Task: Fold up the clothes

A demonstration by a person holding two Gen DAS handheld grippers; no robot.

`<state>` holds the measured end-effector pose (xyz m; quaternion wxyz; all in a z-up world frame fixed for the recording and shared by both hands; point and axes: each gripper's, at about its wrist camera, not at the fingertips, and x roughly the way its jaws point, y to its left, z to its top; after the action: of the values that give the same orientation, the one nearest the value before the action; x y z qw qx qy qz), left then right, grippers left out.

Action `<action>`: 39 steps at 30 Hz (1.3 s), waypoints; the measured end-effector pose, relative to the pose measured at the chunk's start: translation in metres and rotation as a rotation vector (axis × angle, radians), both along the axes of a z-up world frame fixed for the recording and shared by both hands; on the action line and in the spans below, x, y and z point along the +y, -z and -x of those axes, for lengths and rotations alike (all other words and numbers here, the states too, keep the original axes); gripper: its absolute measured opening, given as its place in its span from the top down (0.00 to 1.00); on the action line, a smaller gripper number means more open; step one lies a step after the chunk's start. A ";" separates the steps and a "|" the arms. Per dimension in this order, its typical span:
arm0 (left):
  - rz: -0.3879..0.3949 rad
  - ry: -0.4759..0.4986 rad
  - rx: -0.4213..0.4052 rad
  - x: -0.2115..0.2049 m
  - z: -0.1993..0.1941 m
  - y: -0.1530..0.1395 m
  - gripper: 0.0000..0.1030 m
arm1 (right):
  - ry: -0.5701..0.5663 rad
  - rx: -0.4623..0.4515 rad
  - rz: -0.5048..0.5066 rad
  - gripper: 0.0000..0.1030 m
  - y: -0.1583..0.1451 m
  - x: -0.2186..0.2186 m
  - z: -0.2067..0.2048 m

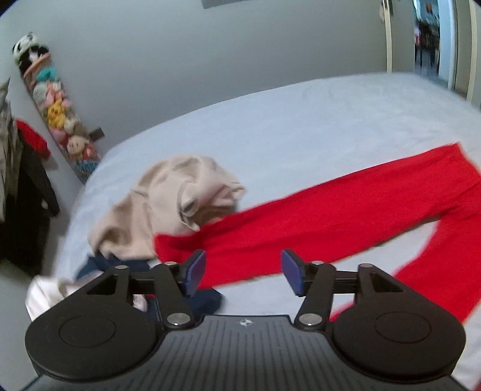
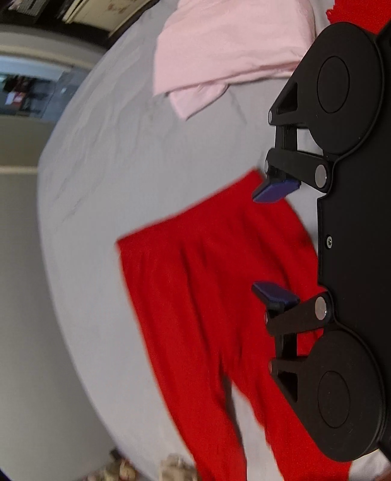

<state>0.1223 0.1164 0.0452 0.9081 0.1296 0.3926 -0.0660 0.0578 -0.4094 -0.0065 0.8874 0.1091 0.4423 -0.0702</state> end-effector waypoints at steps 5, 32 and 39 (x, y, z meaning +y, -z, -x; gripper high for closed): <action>0.049 -0.003 0.065 -0.035 0.046 0.009 0.41 | -0.056 -0.083 -0.023 0.26 -0.032 0.040 0.024; 0.098 -0.069 0.087 -0.103 0.147 0.041 0.28 | -0.145 -0.161 0.076 0.00 -0.025 0.167 0.125; 0.097 -0.075 0.037 -0.110 0.154 0.036 0.28 | -0.166 -0.142 0.074 0.00 -0.017 0.173 0.128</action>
<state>-0.0314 0.0060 0.0093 0.9078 0.0693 0.4102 -0.0531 -0.0699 -0.2361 0.0109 0.9228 0.0439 0.3828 -0.0047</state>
